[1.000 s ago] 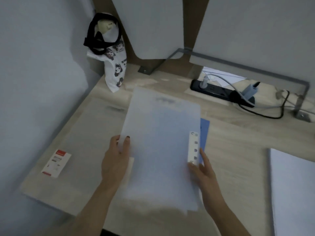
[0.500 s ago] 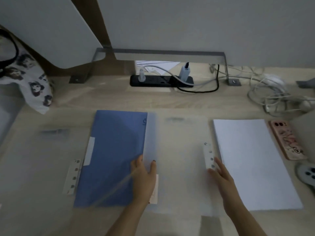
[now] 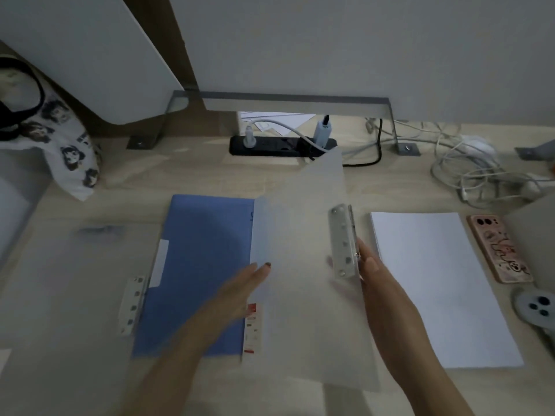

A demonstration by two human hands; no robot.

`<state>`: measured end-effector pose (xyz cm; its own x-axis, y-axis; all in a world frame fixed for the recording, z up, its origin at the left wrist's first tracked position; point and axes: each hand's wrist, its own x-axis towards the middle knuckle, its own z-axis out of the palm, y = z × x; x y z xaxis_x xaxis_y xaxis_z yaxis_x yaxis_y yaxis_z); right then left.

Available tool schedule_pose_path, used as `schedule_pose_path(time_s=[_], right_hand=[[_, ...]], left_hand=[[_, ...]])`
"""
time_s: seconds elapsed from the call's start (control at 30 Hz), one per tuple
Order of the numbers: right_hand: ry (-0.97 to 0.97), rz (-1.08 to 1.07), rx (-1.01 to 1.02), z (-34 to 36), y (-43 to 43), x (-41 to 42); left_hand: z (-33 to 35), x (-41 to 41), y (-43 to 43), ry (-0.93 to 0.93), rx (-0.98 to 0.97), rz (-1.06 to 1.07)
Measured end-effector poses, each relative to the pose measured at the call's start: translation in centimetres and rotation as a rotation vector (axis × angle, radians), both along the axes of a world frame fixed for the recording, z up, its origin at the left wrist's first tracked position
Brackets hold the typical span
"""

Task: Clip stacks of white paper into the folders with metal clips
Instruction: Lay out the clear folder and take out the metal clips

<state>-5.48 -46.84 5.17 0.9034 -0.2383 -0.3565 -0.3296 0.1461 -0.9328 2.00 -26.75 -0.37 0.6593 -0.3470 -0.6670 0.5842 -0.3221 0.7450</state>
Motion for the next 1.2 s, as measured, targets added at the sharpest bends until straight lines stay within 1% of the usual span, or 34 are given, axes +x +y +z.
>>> schedule_pose_path(time_s=[0.07,0.13,0.23,0.3,0.4,0.43,0.5,0.57,0.7,0.77,0.83,0.9,1.0,1.1,1.2], right_hand=[[-0.041,0.104,0.036,0.5,2.0,1.2],[-0.048,0.198,0.018,0.3,4.1,2.2],[-0.056,0.355,-0.029,-0.8,7.5,3.6],[-0.025,0.47,-0.072,-2.0,9.4,4.5],[-0.018,0.609,-0.188,-4.8,11.1,5.5],[-0.012,0.641,-0.227,-5.8,11.3,5.7],[-0.002,0.704,-0.326,-7.6,11.7,6.1],[0.012,0.751,-0.462,-9.6,11.7,6.7],[0.089,0.75,-0.897,-13.1,10.6,8.0],[0.11,0.733,-1.035,-14.4,9.7,8.2],[0.08,0.727,-1.13,-15.5,8.9,7.8],[0.041,0.695,-1.194,-16.3,8.5,7.4],[0.035,0.677,-1.214,-17.1,8.8,7.0],[0.032,0.657,-1.25,-17.6,9.1,6.7],[-0.009,0.582,-1.309,-18.1,9.4,6.5]], left_hand=[[1.8,0.2,1.1,-0.007,-0.136,0.003],[3.2,0.7,2.2,-0.028,-0.232,0.036],[5.0,1.3,3.8,-0.108,-0.304,0.11],[5.7,2.1,5.1,-0.16,-0.272,0.146],[6.4,2.6,6.6,-0.324,-0.117,0.213],[6.5,2.5,7.2,-0.36,-0.092,0.236],[6.8,1.6,8.7,-0.373,-0.106,0.29],[6.4,0.8,10.5,-0.379,-0.068,0.315],[4.0,1.0,14.1,-0.352,0.057,0.369],[2.7,1.0,15.7,-0.351,0.17,0.354],[0.7,1.0,16.9,-0.311,0.175,0.4],[-1.3,1.0,17.5,-0.243,0.153,0.489],[-3.9,1.0,18.2,-0.157,0.166,0.543],[-5.6,1.1,18.8,-0.102,0.182,0.601],[-6.6,1.1,19.1,-0.069,0.164,0.64]])
